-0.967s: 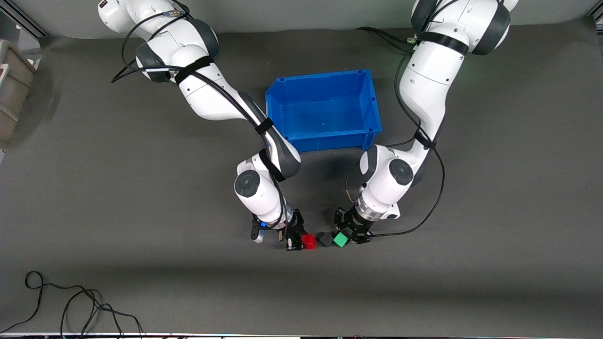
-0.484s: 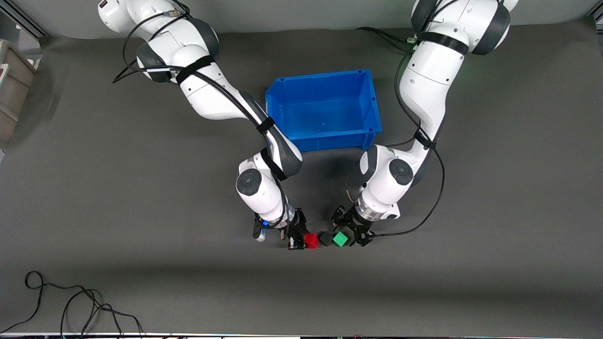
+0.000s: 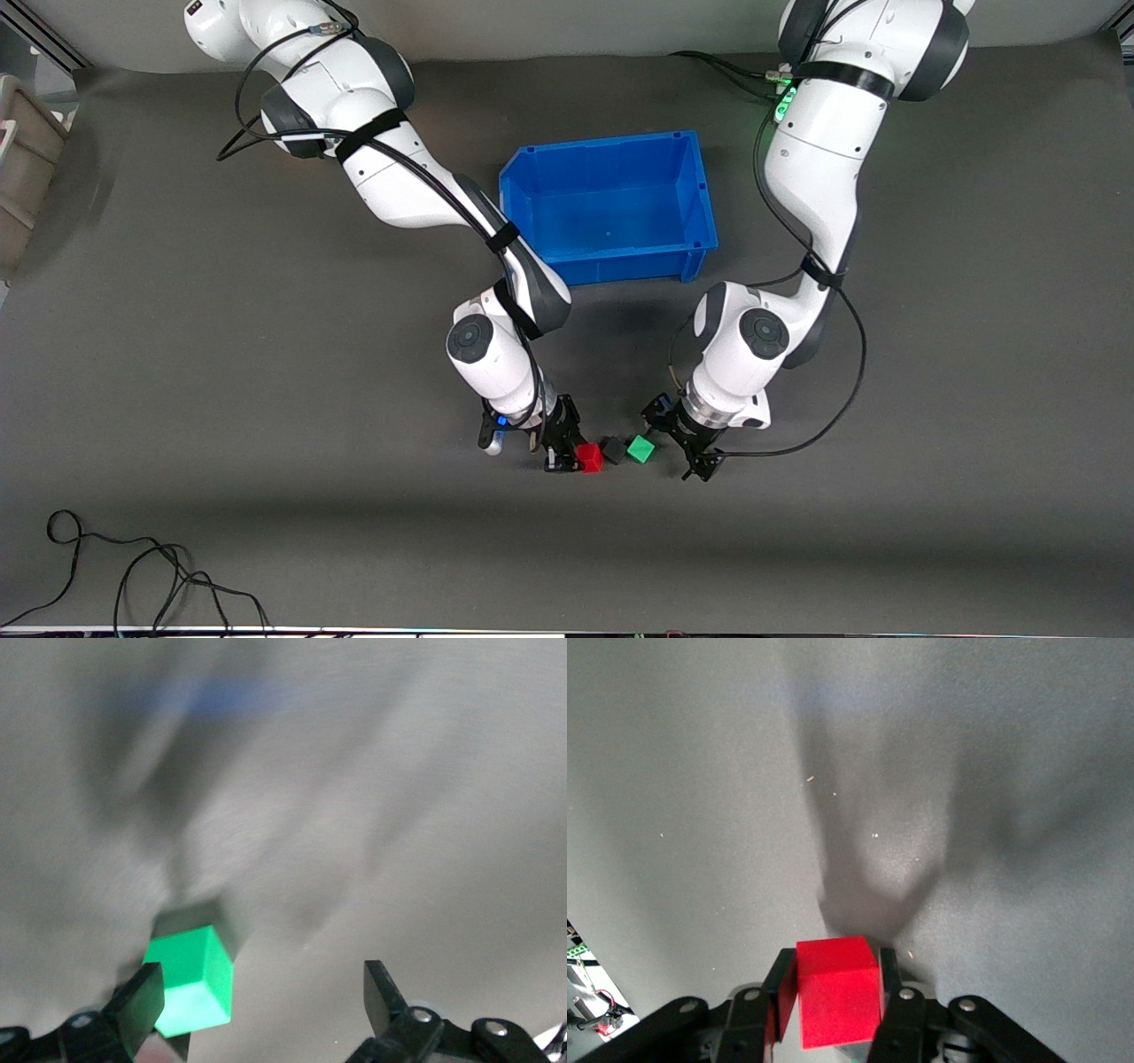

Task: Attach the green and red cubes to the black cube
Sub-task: 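Open both grippers and lift them off the cubes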

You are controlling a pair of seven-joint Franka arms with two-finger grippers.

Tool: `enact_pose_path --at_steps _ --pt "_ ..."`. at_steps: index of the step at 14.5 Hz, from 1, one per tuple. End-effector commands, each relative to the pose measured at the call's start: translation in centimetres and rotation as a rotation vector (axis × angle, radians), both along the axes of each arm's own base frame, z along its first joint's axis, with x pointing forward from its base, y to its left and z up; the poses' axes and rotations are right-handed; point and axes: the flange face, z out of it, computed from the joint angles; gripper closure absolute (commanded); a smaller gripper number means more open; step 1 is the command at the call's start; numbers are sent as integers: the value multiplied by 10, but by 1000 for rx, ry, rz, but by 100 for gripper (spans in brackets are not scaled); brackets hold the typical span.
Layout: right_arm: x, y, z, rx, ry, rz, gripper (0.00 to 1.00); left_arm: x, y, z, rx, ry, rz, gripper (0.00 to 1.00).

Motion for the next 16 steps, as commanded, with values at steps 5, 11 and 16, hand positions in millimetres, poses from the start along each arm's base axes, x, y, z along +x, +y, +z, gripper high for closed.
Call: enact_pose_path --at_steps 5,11,16 --pt "1 0 51 -37 109 52 0 18 50 24 166 -15 -383 0" --pt "0 -103 150 -188 198 297 0 43 140 79 252 -6 -708 0" --pt "-13 -221 184 -341 185 598 0 46 243 162 345 -77 -1118 0"
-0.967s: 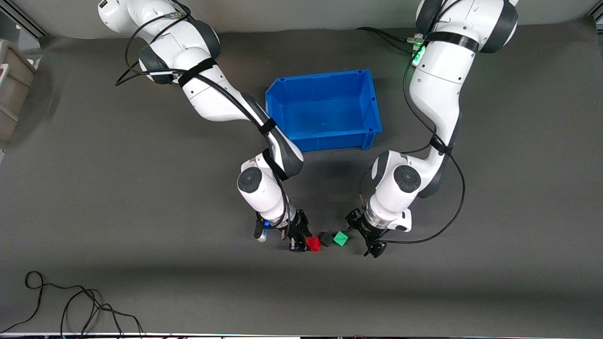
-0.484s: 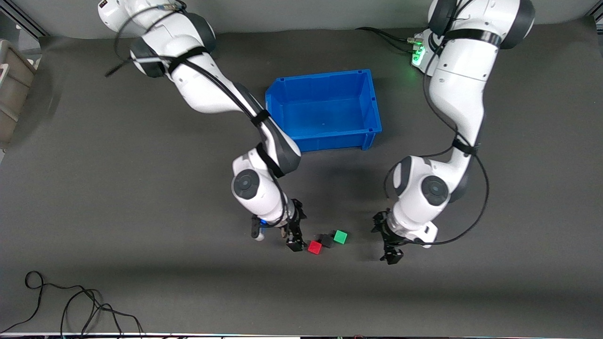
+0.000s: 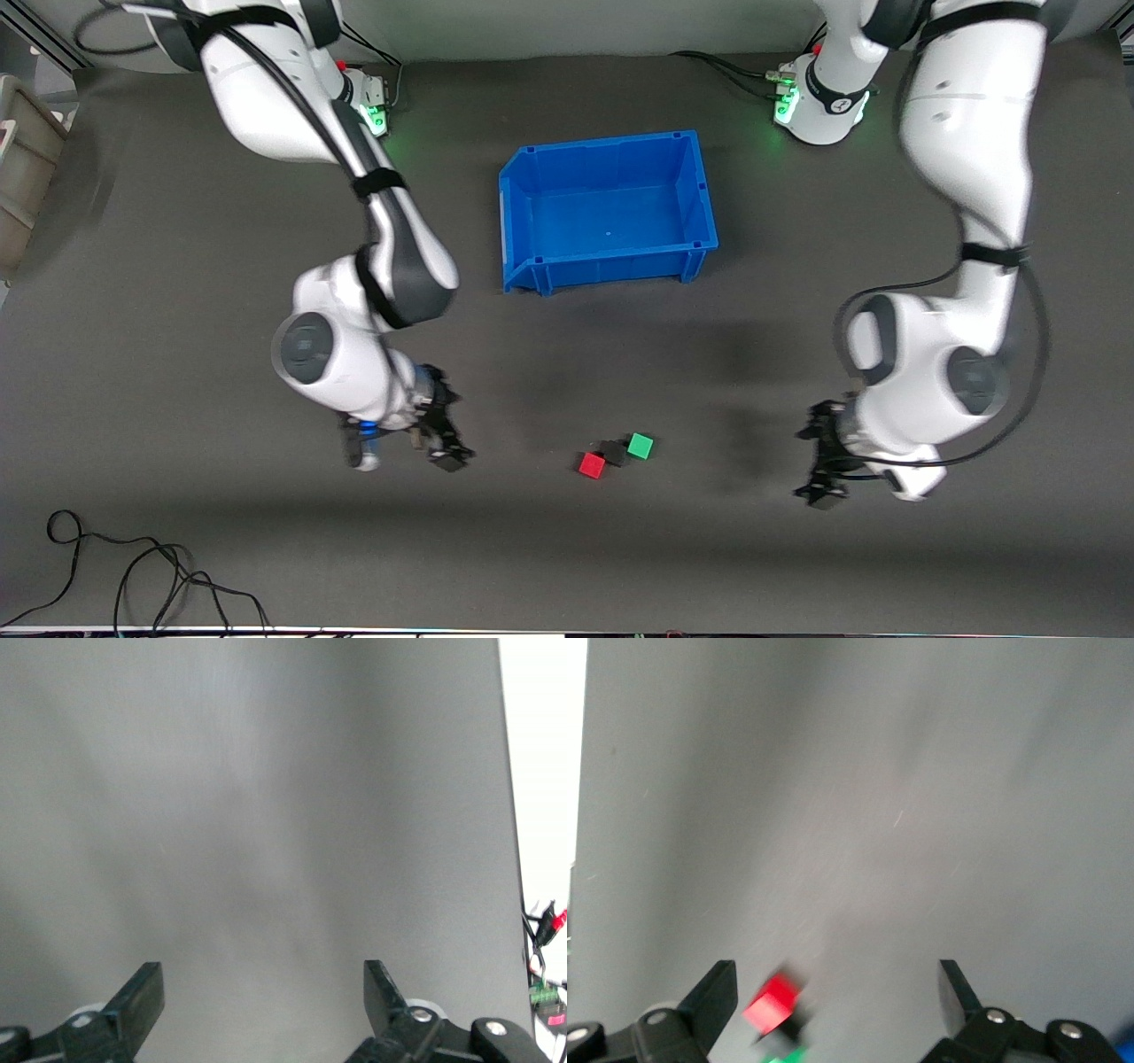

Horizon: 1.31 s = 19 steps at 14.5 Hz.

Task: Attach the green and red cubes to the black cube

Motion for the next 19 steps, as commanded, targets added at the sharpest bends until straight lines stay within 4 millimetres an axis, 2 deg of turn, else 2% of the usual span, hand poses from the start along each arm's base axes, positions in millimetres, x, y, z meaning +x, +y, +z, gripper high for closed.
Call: enact_pose_path --at_steps 1,2,3,4,6,8,10,13,14,17,19 --pt "-34 -56 22 -35 24 156 0 -10 47 53 62 -44 -287 0" --pt "-42 -74 33 -35 29 177 0 -12 65 69 96 -65 -376 0" --pt "-49 -92 48 -62 35 225 0 -16 70 87 125 -82 -461 0" --pt "-56 -103 66 -99 43 276 0 -21 72 103 161 -88 -538 0" --pt "-65 -119 101 -163 34 361 0 -33 77 138 238 -82 -681 0" --pt "-74 -128 126 -150 27 455 0 -47 92 169 255 -92 -813 0" --pt "-81 -152 149 -139 16 545 0 -63 98 197 260 -90 -952 0" --pt "-103 -190 193 -98 9 689 0 -94 97 241 263 -88 -1078 0" --pt "-110 -196 209 -85 -8 721 0 -104 98 255 273 -89 -1103 0" --pt "-126 -207 239 -126 -30 789 0 -128 97 278 297 -30 -1190 0" --pt "-129 -205 244 -181 -22 855 0 -139 93 289 290 -23 -1205 0"
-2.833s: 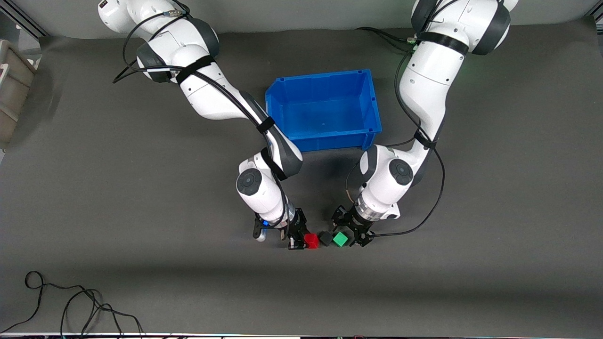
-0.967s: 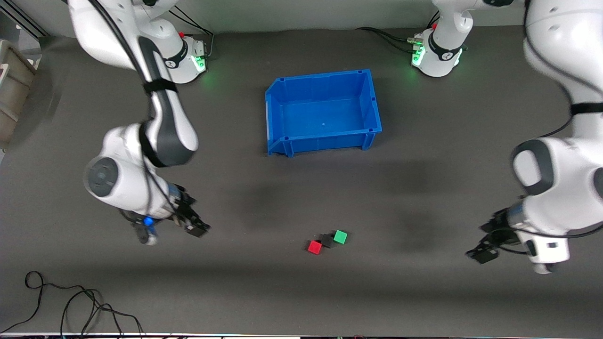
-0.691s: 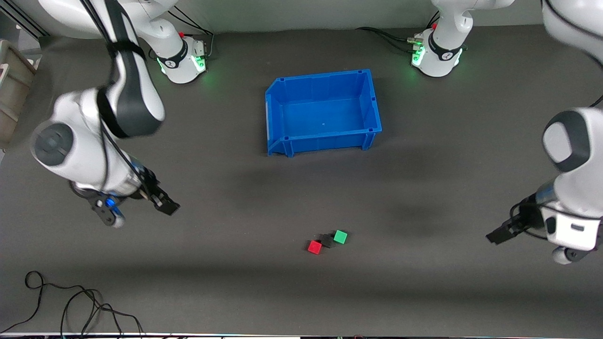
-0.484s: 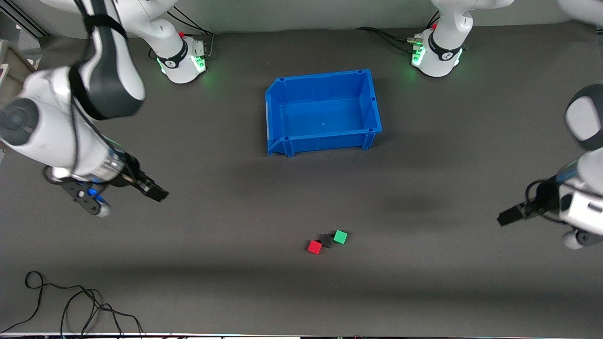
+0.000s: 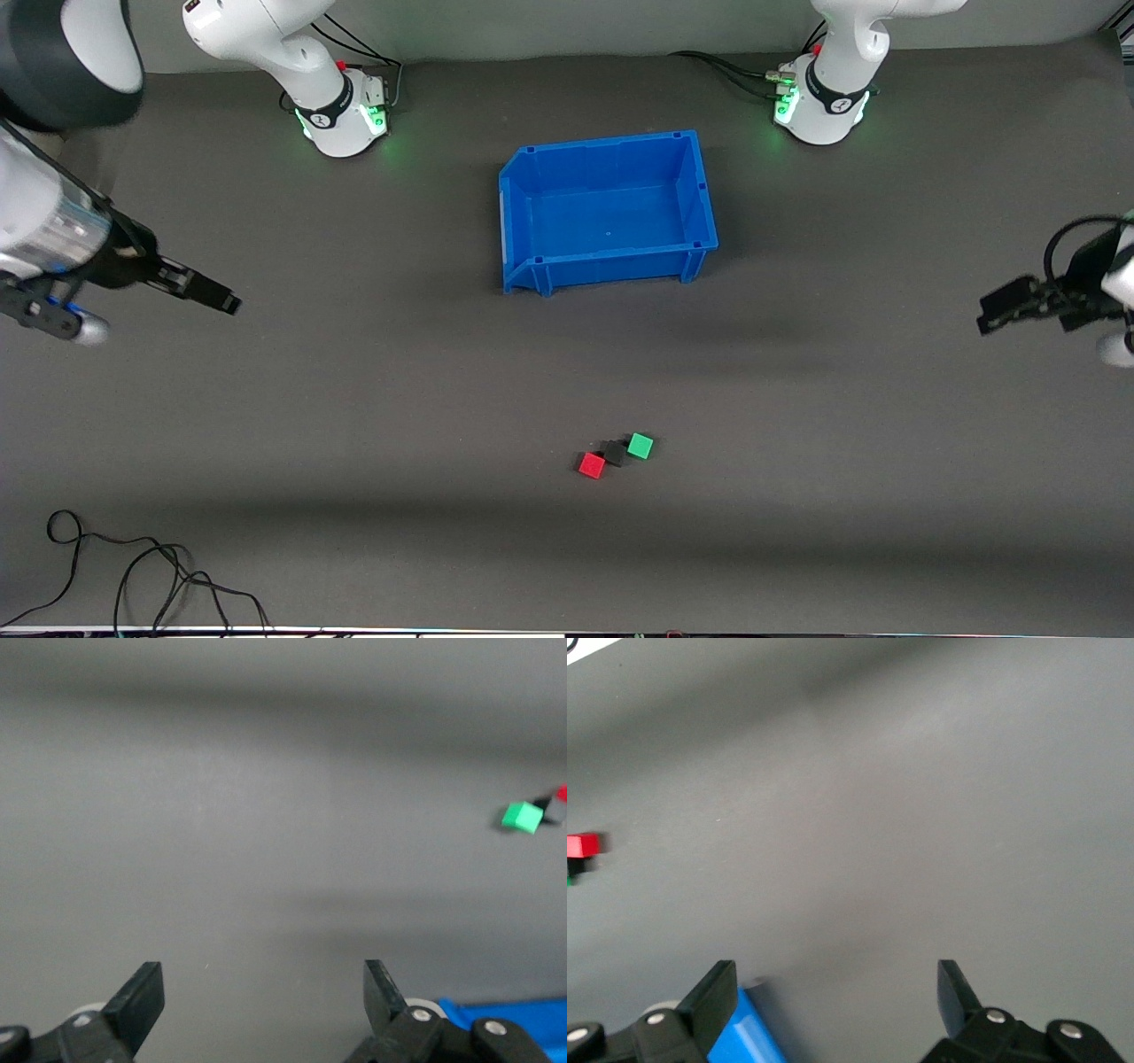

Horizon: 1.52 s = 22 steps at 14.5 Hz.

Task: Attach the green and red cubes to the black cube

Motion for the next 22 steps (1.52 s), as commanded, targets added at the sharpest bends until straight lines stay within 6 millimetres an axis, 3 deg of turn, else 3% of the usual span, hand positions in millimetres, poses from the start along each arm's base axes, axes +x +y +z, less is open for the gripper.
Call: enact_pose_path --at_steps 1,5,8,17,20,22 --pt "-12 12 3 -49 11 92 0 -22 -6 13 21 22 -46 0" --pt "-8 21 15 -43 -14 101 0 -47 -5 14 25 18 -55 0" --pt "-15 31 19 -38 -3 124 0 -48 -4 15 26 14 -55 0" --pt "-16 33 42 -37 -34 127 0 -51 7 25 29 34 -84 0" --pt "-23 49 41 -41 -8 195 0 -52 5 27 29 42 -87 0" --pt "-26 41 43 -39 -3 186 0 -51 4 30 29 36 -89 0"
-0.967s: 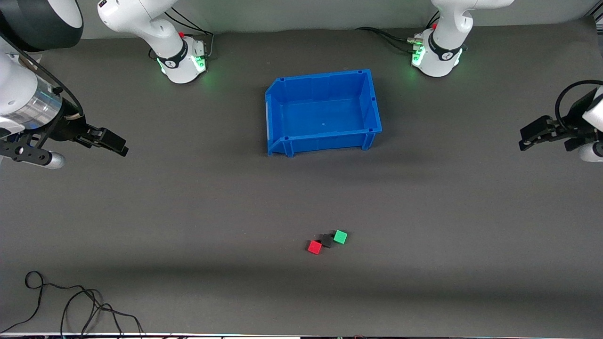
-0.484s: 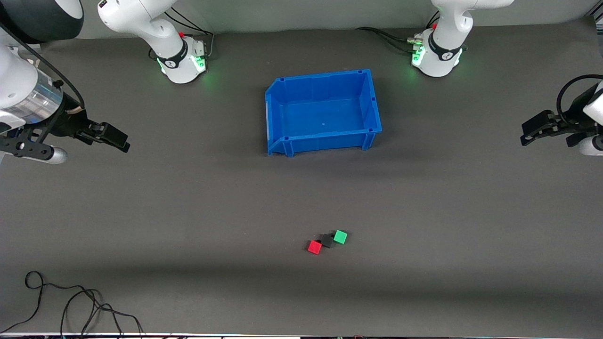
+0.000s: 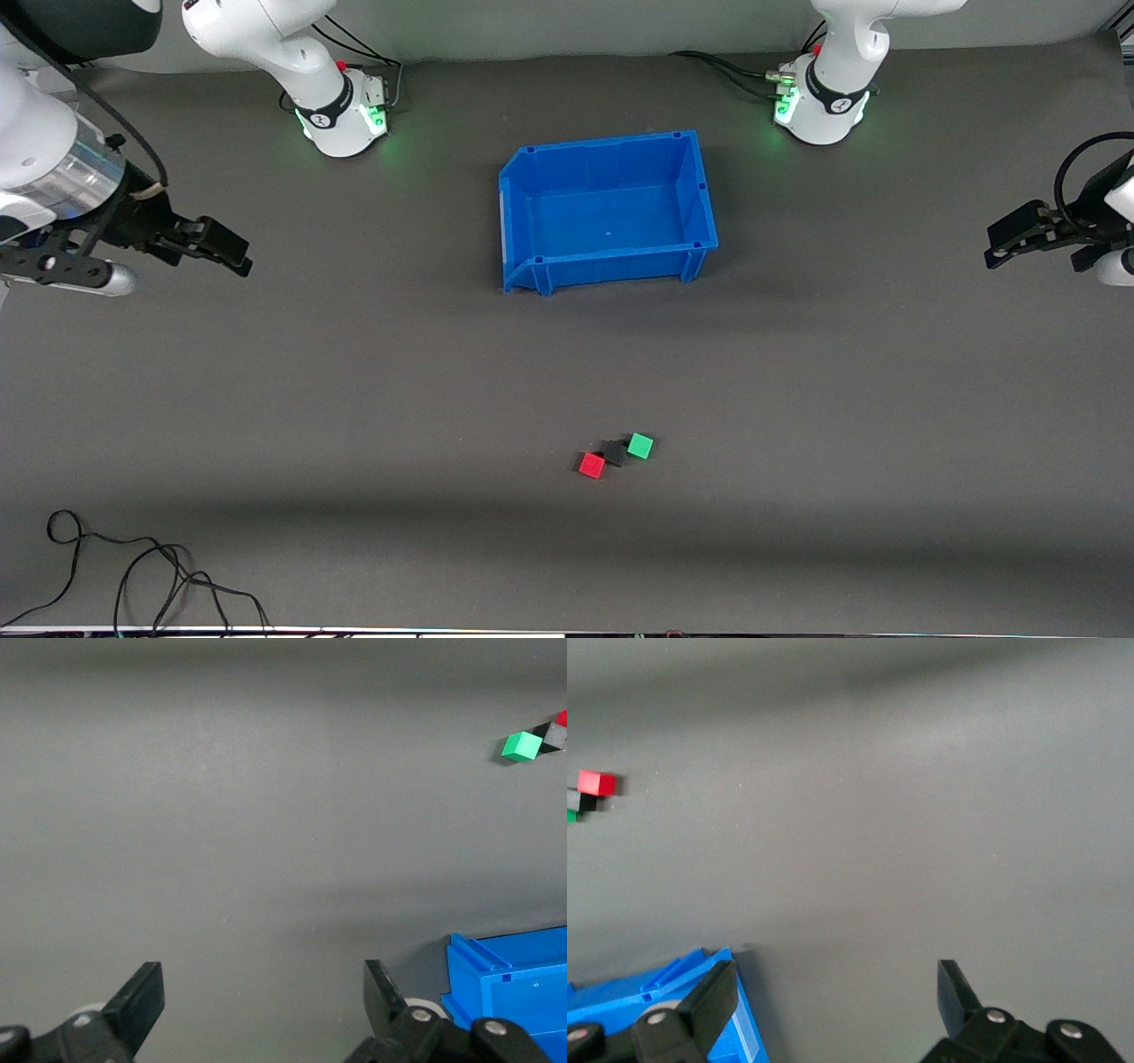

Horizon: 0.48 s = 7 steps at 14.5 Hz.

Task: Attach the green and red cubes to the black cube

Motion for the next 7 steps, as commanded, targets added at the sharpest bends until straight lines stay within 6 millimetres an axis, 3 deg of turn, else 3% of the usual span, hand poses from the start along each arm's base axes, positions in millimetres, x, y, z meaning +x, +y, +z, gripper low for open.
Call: enact_pose_path --at_steps 1,4,7 --pt "-7 -20 12 -17 -3 33 0 -6 0 9 16 3 -21 0" --pt "-12 -38 18 -9 -1 80 0 -5 1 7 16 6 -18 0" --pt "-16 -31 20 -14 8 93 0 -5 1 7 16 7 -19 0"
